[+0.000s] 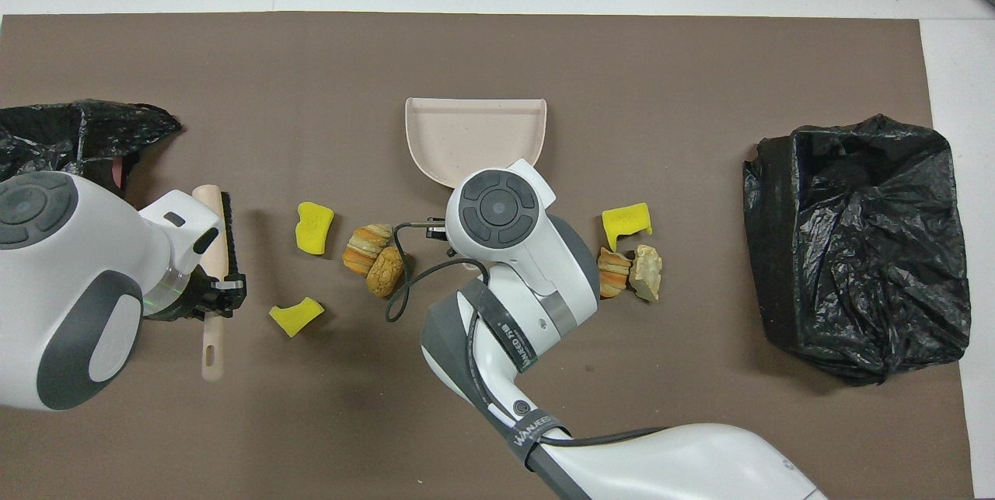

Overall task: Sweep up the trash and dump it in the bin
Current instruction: 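Grasp the dustpan handle with the right gripper and carry it toward the pile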

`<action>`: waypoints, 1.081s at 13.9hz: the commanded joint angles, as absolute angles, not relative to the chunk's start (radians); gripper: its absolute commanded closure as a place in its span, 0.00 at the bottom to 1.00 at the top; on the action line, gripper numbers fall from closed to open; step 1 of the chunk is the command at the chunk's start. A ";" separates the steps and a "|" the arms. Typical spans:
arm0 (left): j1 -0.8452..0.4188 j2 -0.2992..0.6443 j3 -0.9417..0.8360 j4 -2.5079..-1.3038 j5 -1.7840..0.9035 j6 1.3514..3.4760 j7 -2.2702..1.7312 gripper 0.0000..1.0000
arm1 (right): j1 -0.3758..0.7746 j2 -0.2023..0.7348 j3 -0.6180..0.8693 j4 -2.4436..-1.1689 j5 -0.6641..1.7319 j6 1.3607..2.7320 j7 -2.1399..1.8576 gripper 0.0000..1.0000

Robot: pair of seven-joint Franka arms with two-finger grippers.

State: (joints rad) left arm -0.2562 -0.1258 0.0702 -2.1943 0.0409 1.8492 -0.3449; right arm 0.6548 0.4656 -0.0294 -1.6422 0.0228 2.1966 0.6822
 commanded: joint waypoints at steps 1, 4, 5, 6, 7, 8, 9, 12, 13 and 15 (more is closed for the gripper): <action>-0.256 -0.143 0.071 -2.215 0.031 1.868 -0.353 1.00 | 0.635 0.433 -0.023 -1.626 -0.025 2.111 0.587 1.00; -0.259 -0.150 0.069 -2.224 0.031 1.868 -0.353 1.00 | 0.543 0.300 -0.025 -1.646 0.000 1.976 0.292 1.00; -0.262 -0.152 0.069 -2.229 0.031 1.868 -0.354 1.00 | 0.507 0.252 -0.023 -1.652 0.000 1.910 0.194 1.00; -0.262 -0.156 0.069 -2.240 0.029 1.874 -0.359 1.00 | 0.494 0.211 -0.025 -1.661 0.000 1.826 0.108 1.00; -0.264 -0.156 0.069 -2.252 0.029 1.876 -0.371 1.00 | 0.497 0.184 -0.025 -1.684 -0.005 1.765 0.033 1.00; -0.270 -0.167 0.069 -2.285 0.029 1.893 -0.383 1.00 | 0.505 0.148 -0.025 -1.751 -0.003 1.766 -0.051 1.00; -0.276 -0.195 0.068 -2.340 0.029 1.942 -0.408 1.00 | 0.505 0.102 -0.023 -1.838 -0.005 1.798 -0.125 1.00; -0.295 -0.232 0.066 -2.437 0.031 2.045 -0.417 1.00 | 0.499 0.049 -0.025 -1.954 -0.003 1.891 -0.404 1.00; -0.305 -0.215 0.066 -2.437 0.031 2.086 -0.416 1.00 | 0.494 0.054 -0.025 -1.954 -0.003 1.891 -0.461 1.00; -0.316 -0.142 0.066 -2.419 0.029 2.170 -0.329 1.00 | 0.508 0.072 -0.025 -1.960 -0.003 1.904 -0.488 1.00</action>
State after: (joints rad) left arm -0.2961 -0.1755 0.0571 -2.4117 0.0388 2.0931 -0.3892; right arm 0.5069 0.0894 -0.0277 -1.9279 -0.0038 1.8732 -0.4281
